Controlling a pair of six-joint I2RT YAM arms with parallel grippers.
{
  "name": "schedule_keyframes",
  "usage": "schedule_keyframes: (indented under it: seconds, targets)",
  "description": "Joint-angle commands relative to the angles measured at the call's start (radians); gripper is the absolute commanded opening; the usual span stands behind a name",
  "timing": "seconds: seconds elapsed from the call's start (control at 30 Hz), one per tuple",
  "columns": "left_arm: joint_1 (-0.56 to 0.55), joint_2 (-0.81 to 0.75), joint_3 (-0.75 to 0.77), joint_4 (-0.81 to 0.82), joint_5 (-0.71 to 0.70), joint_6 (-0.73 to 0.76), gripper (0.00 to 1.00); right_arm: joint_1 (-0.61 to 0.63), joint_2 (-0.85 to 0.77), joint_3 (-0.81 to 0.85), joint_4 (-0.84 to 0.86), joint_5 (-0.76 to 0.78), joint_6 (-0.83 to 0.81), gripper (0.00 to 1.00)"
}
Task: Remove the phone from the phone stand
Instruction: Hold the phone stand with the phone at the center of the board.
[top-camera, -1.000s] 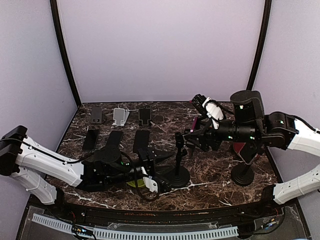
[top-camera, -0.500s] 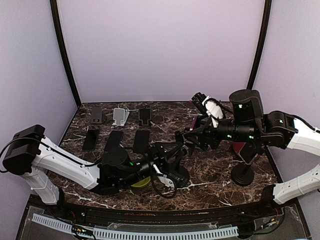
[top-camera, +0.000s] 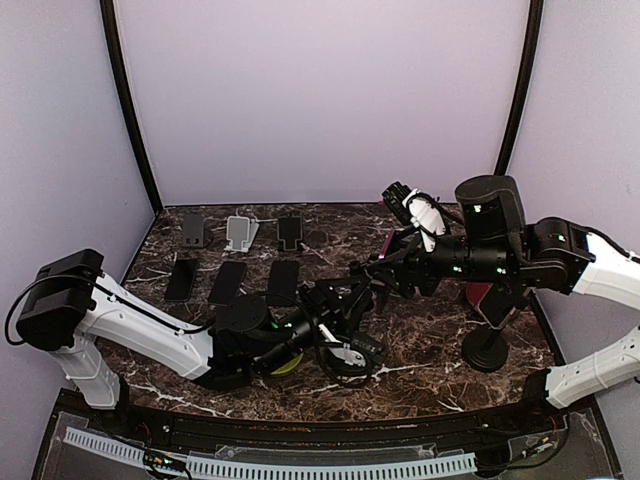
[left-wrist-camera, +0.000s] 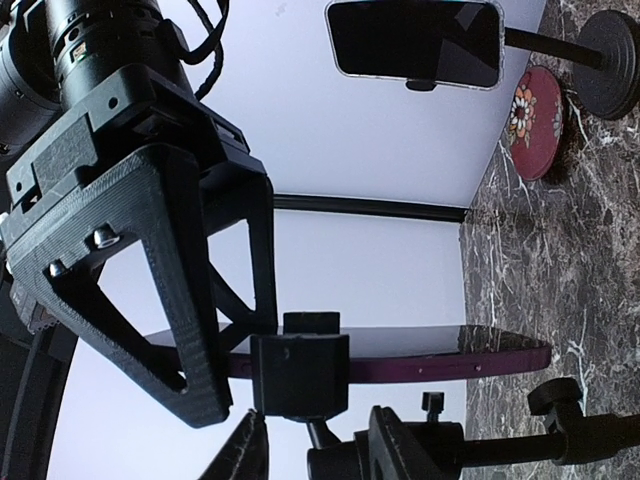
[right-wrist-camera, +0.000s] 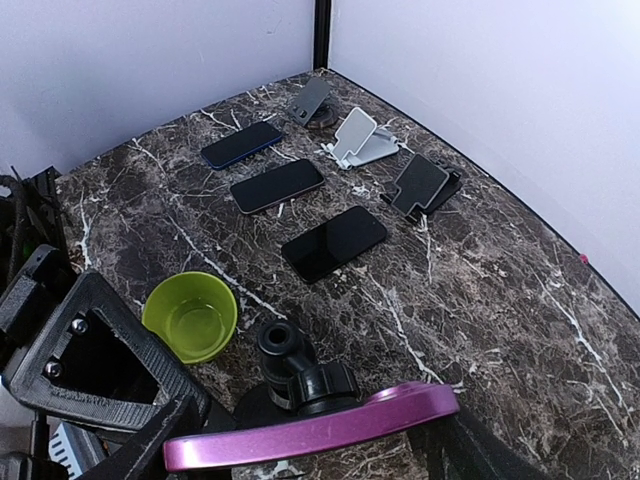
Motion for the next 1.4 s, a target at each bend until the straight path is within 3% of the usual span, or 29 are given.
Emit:
schedule_keyframes:
  seconds: [0.0, 0.77, 0.93, 1.07, 1.17, 1.27, 1.37]
  targets:
    - [-0.012, 0.011, 0.041, 0.048, -0.035, 0.044, 0.37, 0.005, -0.002, 0.050, 0.074, -0.041, 0.060, 0.42]
    - [-0.035, 0.070, 0.116, 0.046, -0.061, 0.081, 0.37, 0.006, 0.000, 0.036, 0.104, -0.032, 0.093, 0.37]
    - [-0.038, 0.070, 0.118, 0.052, -0.075, 0.088, 0.28, 0.005, -0.005, 0.037, 0.091, -0.034, 0.079, 0.35]
    - [-0.044, 0.063, 0.113, 0.052, -0.080, 0.102, 0.10, 0.005, -0.015, 0.026, 0.077, -0.016, 0.045, 0.35]
    - [-0.046, 0.056, 0.096, 0.058, -0.073, 0.108, 0.02, 0.005, -0.025, 0.026, 0.070, -0.013, 0.001, 0.28]
    - [-0.051, 0.045, 0.076, 0.067, -0.077, 0.105, 0.00, 0.005, -0.027, 0.026, 0.053, -0.008, -0.036, 0.18]
    - [-0.052, 0.028, 0.056, 0.059, -0.080, 0.101, 0.00, 0.004, -0.028, 0.026, 0.039, 0.009, -0.056, 0.14]
